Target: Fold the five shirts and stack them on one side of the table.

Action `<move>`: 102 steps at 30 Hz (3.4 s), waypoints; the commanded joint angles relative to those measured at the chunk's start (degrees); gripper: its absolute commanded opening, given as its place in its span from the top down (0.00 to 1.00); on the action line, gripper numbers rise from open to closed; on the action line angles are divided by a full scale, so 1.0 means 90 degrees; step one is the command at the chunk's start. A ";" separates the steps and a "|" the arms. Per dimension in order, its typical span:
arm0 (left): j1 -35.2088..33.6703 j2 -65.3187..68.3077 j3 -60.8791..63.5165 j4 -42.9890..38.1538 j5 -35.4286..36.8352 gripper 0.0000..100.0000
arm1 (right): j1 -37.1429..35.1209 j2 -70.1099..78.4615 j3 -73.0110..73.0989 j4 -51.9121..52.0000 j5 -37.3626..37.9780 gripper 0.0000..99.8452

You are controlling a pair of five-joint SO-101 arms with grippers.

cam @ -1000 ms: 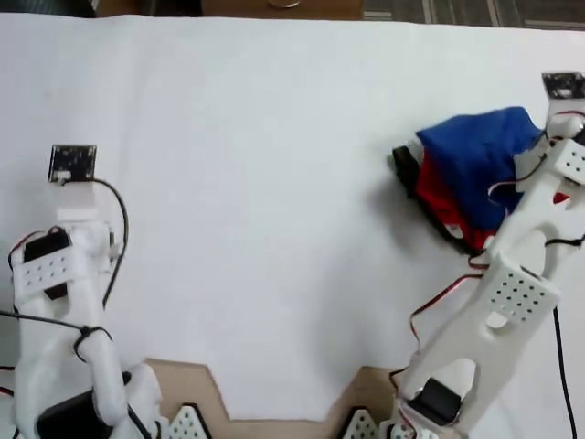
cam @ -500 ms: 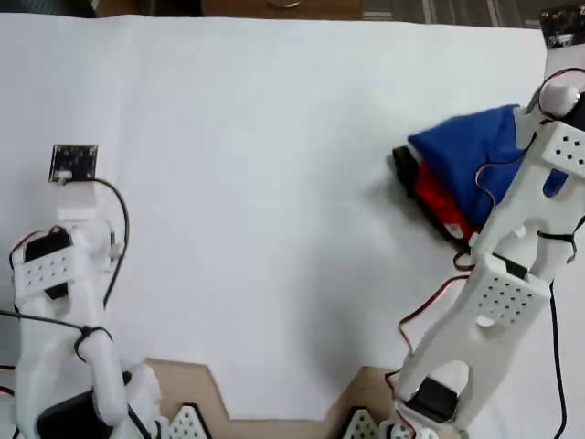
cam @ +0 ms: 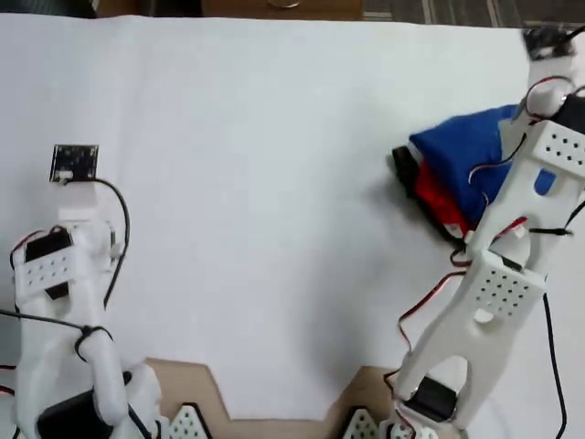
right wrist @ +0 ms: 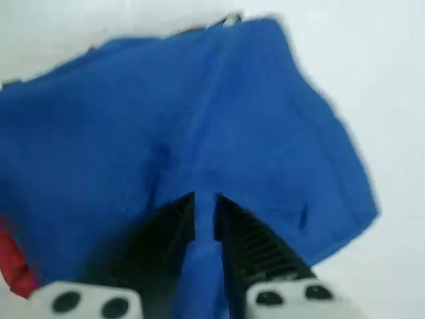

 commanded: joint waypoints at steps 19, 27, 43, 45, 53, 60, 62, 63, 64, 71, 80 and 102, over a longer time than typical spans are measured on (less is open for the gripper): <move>0.0313 -0.0254 -0.0034 -0.0215 0.0039 0.98 | -0.0523 0.0005 -0.1192 0.0591 -0.0010 0.98; 0.0303 -0.0254 -0.0044 -0.0205 0.0039 0.98 | -0.1284 -0.0611 -0.0518 0.0679 -0.0254 0.98; 0.0068 -0.0264 -0.0044 -0.0205 0.0049 0.98 | -0.2085 -0.0669 0.1211 0.0454 -0.0547 0.98; -0.0010 -0.0264 -0.0044 -0.0205 0.0049 0.98 | -0.2095 -0.0747 0.0840 0.0435 -0.0547 0.98; -0.0987 -0.0410 -0.0210 -0.0205 0.0068 0.98 | -0.2320 -0.1197 0.0010 0.0562 -0.0586 0.98; -0.2784 -0.0791 -0.1226 -0.0420 0.0322 0.98 | -0.3170 -0.1284 0.0469 0.0679 -0.0596 0.96; -0.3087 -0.0430 -0.1734 -0.0537 0.0010 0.98 | -0.3414 -0.1353 0.0654 0.0679 -0.0596 0.92; -0.3184 -0.0156 -0.2056 -0.0527 -0.0264 0.98 | -0.3512 -0.1382 0.0752 0.0679 -0.0596 0.89; -0.3282 0.0166 -0.2398 -0.0518 -0.0488 0.98 | -0.3619 -0.1431 0.0840 0.0679 -0.0596 0.85; -0.3702 0.3429 -0.5719 -0.0020 -0.1592 0.88 | -0.3990 -0.1919 0.1377 0.0679 -0.0547 0.73; -0.3790 0.7512 -1.1346 0.2667 -0.1651 0.77 | -0.3961 -0.2740 0.2422 0.0679 -0.0547 0.73; -0.3546 1.1556 -1.4833 0.2540 -0.2032 0.77 | -0.3980 -0.3756 0.3702 0.0679 -0.0225 0.73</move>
